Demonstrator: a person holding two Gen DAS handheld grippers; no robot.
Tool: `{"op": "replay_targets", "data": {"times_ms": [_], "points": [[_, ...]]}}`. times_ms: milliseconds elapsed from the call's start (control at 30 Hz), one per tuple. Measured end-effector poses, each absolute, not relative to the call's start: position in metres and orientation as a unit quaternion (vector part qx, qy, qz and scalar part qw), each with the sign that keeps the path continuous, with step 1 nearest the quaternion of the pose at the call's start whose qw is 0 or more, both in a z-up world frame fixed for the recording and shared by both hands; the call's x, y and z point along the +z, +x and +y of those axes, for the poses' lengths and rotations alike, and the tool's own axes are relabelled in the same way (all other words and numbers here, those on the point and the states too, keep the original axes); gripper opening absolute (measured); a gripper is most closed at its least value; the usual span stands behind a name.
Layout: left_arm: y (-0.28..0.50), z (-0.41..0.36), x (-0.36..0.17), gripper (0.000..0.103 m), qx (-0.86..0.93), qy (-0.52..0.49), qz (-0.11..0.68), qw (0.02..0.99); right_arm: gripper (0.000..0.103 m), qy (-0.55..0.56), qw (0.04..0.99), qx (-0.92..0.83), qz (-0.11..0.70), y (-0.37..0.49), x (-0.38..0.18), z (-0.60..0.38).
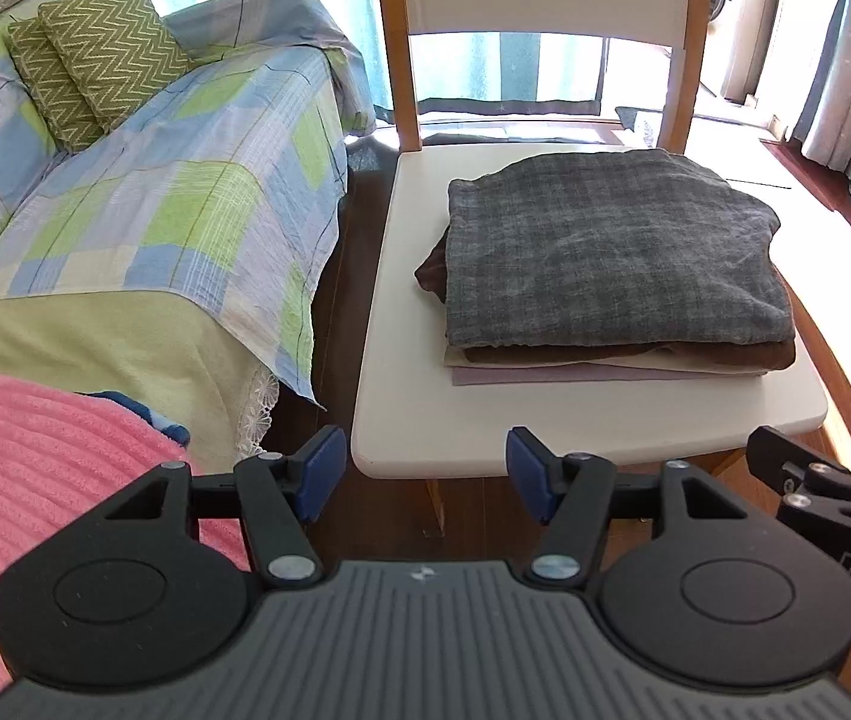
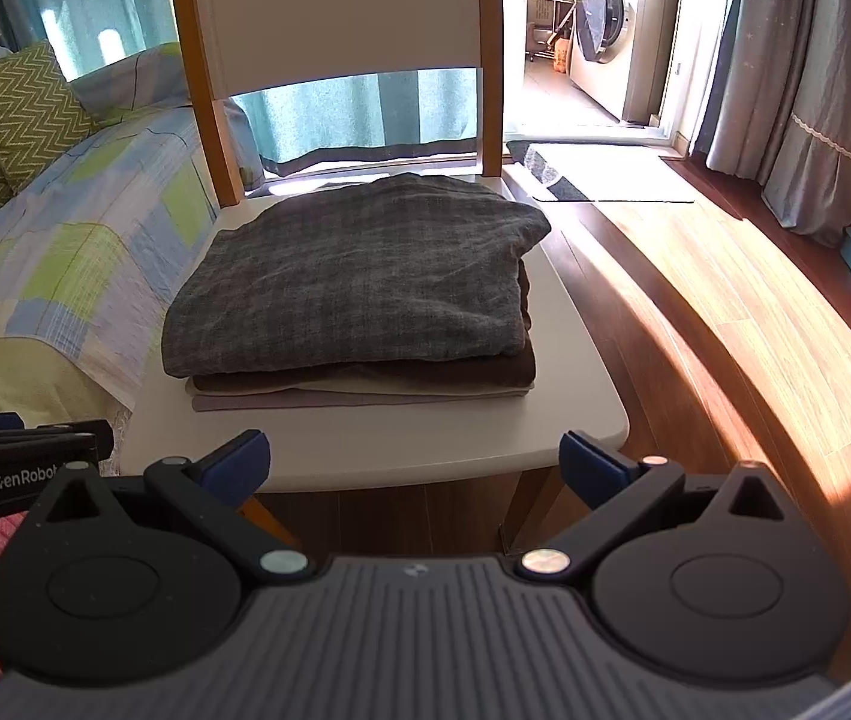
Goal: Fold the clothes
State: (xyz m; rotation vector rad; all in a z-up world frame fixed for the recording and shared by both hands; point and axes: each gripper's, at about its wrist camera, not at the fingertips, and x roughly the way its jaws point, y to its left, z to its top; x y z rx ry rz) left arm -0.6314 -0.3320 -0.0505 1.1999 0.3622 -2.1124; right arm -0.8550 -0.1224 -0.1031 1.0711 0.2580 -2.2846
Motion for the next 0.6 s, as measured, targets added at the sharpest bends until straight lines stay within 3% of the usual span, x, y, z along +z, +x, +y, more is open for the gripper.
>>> {"op": "replay_targets", "data": {"times_ms": [600], "points": [[-0.646, -0.32, -0.056, 0.063, -0.815, 0.461, 0.133, 0.326, 0.102, 0.396, 0.304, -0.861, 0.099, -0.861, -0.103, -0.116]]}}
